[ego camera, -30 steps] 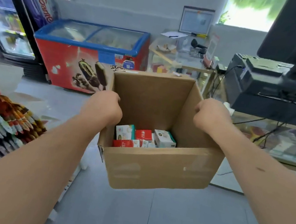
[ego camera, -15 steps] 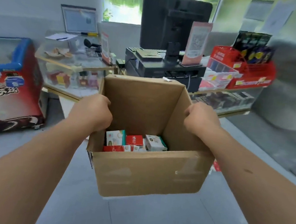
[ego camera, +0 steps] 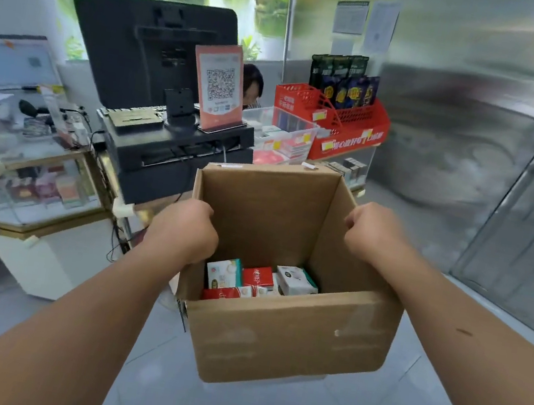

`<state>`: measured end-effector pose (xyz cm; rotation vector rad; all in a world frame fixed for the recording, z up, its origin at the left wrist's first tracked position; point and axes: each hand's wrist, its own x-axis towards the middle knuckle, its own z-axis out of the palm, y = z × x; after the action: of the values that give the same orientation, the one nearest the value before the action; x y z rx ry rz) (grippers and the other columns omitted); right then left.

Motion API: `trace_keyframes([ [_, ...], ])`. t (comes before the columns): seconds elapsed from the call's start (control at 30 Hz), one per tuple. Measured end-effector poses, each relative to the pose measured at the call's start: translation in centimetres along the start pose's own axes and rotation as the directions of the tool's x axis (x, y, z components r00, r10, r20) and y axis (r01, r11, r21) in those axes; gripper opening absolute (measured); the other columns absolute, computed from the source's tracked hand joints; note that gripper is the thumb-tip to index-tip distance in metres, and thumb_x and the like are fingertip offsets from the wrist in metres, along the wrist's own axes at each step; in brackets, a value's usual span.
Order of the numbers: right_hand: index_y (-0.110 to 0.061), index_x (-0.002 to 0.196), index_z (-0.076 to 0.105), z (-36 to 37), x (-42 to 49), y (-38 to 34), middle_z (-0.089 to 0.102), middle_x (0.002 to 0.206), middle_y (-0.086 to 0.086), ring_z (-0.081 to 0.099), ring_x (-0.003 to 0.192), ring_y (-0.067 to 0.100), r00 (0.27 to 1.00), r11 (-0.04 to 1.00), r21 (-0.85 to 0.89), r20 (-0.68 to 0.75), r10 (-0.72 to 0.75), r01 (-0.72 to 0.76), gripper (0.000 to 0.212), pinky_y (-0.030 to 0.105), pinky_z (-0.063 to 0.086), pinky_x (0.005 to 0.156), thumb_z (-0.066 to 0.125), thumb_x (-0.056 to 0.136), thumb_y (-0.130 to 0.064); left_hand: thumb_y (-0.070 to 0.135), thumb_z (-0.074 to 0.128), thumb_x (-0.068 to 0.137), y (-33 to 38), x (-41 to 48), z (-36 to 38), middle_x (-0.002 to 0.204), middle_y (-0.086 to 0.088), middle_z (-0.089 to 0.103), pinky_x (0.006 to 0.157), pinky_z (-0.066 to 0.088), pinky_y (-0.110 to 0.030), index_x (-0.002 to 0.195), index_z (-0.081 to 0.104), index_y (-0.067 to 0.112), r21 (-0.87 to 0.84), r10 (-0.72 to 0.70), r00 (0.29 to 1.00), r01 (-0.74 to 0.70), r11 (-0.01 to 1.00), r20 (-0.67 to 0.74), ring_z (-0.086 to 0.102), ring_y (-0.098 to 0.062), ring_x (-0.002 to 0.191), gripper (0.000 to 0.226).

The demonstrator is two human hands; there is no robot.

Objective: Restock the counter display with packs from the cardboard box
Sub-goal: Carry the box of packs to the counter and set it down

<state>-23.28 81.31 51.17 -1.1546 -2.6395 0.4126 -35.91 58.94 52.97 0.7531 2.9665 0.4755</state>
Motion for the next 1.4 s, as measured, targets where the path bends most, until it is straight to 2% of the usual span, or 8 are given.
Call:
trace_keyframes([
  [0.2,-0.016,0.102,0.074,-1.6,5.3,5.9,0.071,0.099,0.007,0.065,0.086,0.024,1.000,0.999,-0.038,-0.001,0.028,-0.028,0.030,0.029,0.051,0.070,0.060,0.081,0.000,0.000,0.050,0.086,7.0,3.8,3.3,0.128,-0.006,0.057,0.073,0.046,-0.029,0.136,0.053,0.021,-0.010,0.011,1.000,-0.010,1.000,0.028,0.056,-0.025,0.112,0.054],
  [0.47,-0.017,0.110,0.075,-1.3,11.9,9.4,0.072,0.107,0.007,0.065,0.098,0.026,0.996,0.995,-0.058,0.024,0.084,-0.082,0.040,0.032,0.053,0.080,0.059,0.079,0.003,0.002,0.053,0.088,11.8,11.0,6.3,0.122,-0.005,0.058,0.072,0.051,-0.030,0.134,0.055,0.020,-0.041,0.055,0.997,-0.053,0.998,0.059,0.058,-0.021,0.101,0.050],
  [0.57,-0.020,0.116,0.073,-1.1,14.5,10.1,0.071,0.115,0.005,0.064,0.107,0.026,0.992,0.990,-0.069,0.026,0.127,-0.125,0.046,0.036,0.054,0.089,0.059,0.078,0.003,0.006,0.055,0.089,13.3,14.8,7.4,0.117,-0.003,0.057,0.072,0.054,-0.029,0.136,0.053,0.022,-0.074,0.090,0.994,-0.085,0.994,0.068,0.056,-0.019,0.093,0.050],
  [0.73,-0.023,0.119,0.071,-1.5,18.7,11.8,0.069,0.121,0.003,0.063,0.111,0.025,0.984,0.981,-0.082,0.009,0.179,-0.178,0.049,0.034,0.052,0.091,0.058,0.079,0.002,0.007,0.059,0.089,16.3,20.1,8.8,0.104,-0.001,0.057,0.076,0.059,-0.035,0.129,0.056,0.022,-0.123,0.118,0.987,-0.105,0.987,0.107,0.059,-0.019,0.088,0.043],
  [0.9,-0.022,0.126,0.067,-2.0,23.1,13.5,0.065,0.129,0.002,0.059,0.120,0.024,0.980,0.978,-0.063,-0.002,0.198,-0.197,0.051,0.031,0.047,0.097,0.057,0.082,0.002,0.007,0.058,0.087,18.9,23.4,10.2,0.112,-0.001,0.059,0.074,0.057,-0.033,0.127,0.057,0.023,-0.108,0.143,0.985,-0.133,0.985,0.093,0.056,-0.019,0.087,0.043],
  [1.13,-0.019,0.128,0.066,0.6,30.0,15.5,0.065,0.129,0.006,0.059,0.119,0.026,0.991,0.992,-0.019,0.049,0.126,-0.125,0.052,0.034,0.049,0.096,0.057,0.082,0.004,0.008,0.061,0.088,21.3,26.4,12.5,0.121,-0.001,0.058,0.076,0.057,-0.032,0.131,0.055,0.023,-0.122,0.025,0.996,-0.014,0.992,0.089,0.060,-0.020,0.096,0.046],
  [1.23,-0.018,0.129,0.065,2.5,33.1,16.7,0.065,0.129,0.007,0.061,0.115,0.026,0.996,0.999,0.012,0.079,0.049,-0.050,0.052,0.034,0.051,0.092,0.056,0.084,0.007,0.008,0.061,0.088,22.5,27.1,13.8,0.127,-0.001,0.056,0.080,0.055,-0.034,0.132,0.054,0.023,-0.099,-0.069,0.995,0.076,0.992,0.073,0.060,-0.022,0.108,0.047],
  [1.4,-0.019,0.128,0.066,4.6,38.9,19.0,0.066,0.127,0.006,0.064,0.109,0.023,0.983,0.991,0.076,0.133,-0.124,0.114,0.049,0.034,0.055,0.085,0.058,0.085,0.004,0.008,0.059,0.088,26.1,27.6,15.7,0.127,-0.002,0.055,0.081,0.053,-0.032,0.131,0.054,0.023,-0.022,-0.206,0.979,0.205,0.978,0.001,0.058,-0.021,0.110,0.046],
])
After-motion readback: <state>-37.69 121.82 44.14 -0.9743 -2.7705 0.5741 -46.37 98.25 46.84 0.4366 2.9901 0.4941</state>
